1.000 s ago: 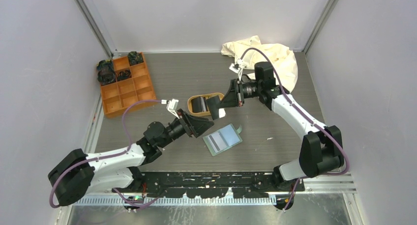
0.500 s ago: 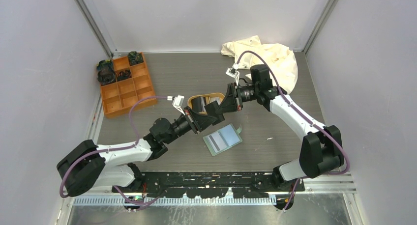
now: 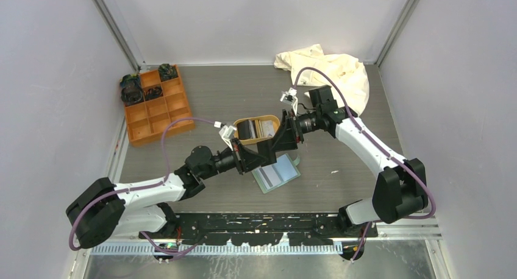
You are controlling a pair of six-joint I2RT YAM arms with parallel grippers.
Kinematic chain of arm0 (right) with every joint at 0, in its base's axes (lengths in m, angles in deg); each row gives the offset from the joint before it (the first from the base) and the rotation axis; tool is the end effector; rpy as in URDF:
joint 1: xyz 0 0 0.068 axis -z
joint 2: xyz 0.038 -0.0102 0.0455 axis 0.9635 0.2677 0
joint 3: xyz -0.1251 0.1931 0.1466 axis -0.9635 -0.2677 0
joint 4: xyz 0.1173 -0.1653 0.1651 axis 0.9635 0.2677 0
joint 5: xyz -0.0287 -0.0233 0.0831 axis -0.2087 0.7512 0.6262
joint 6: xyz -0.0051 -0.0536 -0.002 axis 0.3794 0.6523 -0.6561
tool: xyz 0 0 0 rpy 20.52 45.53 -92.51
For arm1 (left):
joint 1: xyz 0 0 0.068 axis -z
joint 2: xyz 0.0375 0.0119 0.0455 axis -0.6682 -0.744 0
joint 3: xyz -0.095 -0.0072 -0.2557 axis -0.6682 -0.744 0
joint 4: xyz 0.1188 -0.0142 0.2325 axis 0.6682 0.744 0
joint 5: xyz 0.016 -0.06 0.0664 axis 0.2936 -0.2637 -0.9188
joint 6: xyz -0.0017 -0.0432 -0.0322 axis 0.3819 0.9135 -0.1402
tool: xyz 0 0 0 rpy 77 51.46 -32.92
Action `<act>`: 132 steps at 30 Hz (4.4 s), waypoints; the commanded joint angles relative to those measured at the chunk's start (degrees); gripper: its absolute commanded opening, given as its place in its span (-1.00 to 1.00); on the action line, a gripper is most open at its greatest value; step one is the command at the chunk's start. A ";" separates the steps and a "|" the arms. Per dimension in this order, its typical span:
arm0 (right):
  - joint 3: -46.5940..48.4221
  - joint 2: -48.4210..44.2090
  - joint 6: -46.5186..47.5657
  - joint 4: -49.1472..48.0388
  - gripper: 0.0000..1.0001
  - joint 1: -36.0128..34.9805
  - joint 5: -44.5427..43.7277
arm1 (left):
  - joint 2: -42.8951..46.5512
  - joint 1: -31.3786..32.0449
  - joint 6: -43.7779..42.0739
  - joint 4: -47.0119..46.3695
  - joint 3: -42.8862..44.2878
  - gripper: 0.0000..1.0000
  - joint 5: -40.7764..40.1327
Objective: Put the credit cards into the card holder
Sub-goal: Pick up the credit card from the storage box, then insert the credit card into the card holder.
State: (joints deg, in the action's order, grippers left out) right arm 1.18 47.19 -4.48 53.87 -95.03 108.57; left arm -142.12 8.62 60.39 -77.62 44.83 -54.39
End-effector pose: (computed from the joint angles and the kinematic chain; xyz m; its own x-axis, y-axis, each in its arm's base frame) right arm 0.2541 0.1321 0.2896 -0.5668 -0.2599 -0.7818 -0.8018 -0.0443 0.5960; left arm 0.1463 -0.1922 0.2360 -0.6080 -0.3266 -0.7236 0.6764 0.2642 -0.6875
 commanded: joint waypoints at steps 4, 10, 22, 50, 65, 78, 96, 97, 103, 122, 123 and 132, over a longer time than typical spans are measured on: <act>1.42 -2.00 4.21 1.31 -0.10 -1.01 0.19 | -1.86 -0.19 -3.25 -0.08 2.18 -1.00 7.37; 2.19 -1.96 6.30 3.85 -0.82 -1.65 -0.46 | -2.80 -0.28 -2.99 -1.11 1.77 -1.00 7.03; 3.68 -0.05 7.40 7.71 -0.98 -0.46 -6.79 | 7.70 -0.97 4.28 7.90 -5.14 0.05 -4.44; -4.16 8.31 -2.17 1.35 -0.98 5.13 -25.53 | 11.69 3.20 20.34 12.80 -14.00 0.32 -17.96; -4.20 15.15 -6.59 -0.48 -0.98 5.63 -24.74 | -9.12 8.69 26.08 17.58 -4.67 0.17 -26.36; -4.49 17.08 -10.97 -1.68 -0.98 5.62 -21.02 | -16.47 8.60 24.87 36.28 4.95 0.13 -30.26; -11.55 12.91 -21.44 -10.29 -0.98 7.52 -26.64 | -12.43 5.16 18.00 38.96 6.97 0.08 -20.90; -11.63 13.14 -21.71 -10.44 -0.98 7.42 -26.61 | -12.93 5.14 18.55 38.46 6.80 0.09 -20.21; -12.24 14.11 -23.24 -11.82 -0.98 6.23 -24.87 | -18.06 5.16 19.03 37.58 8.47 0.11 -18.83; -17.74 9.96 -30.72 -14.84 -0.98 4.59 -32.62 | -18.54 0.61 12.83 46.75 13.51 0.02 -19.93; -18.06 9.25 -30.95 -14.06 -0.98 4.73 -33.50 | -18.23 0.59 12.78 46.68 13.29 0.01 -19.77; -25.44 1.49 -37.68 -22.35 -0.98 3.13 -37.16 | -14.68 0.66 13.11 45.54 10.99 -0.06 -18.19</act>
State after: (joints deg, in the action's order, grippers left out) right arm -22.86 50.97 -38.77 37.06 -90.77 74.06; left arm -159.47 9.43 74.42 -33.12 56.89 -73.34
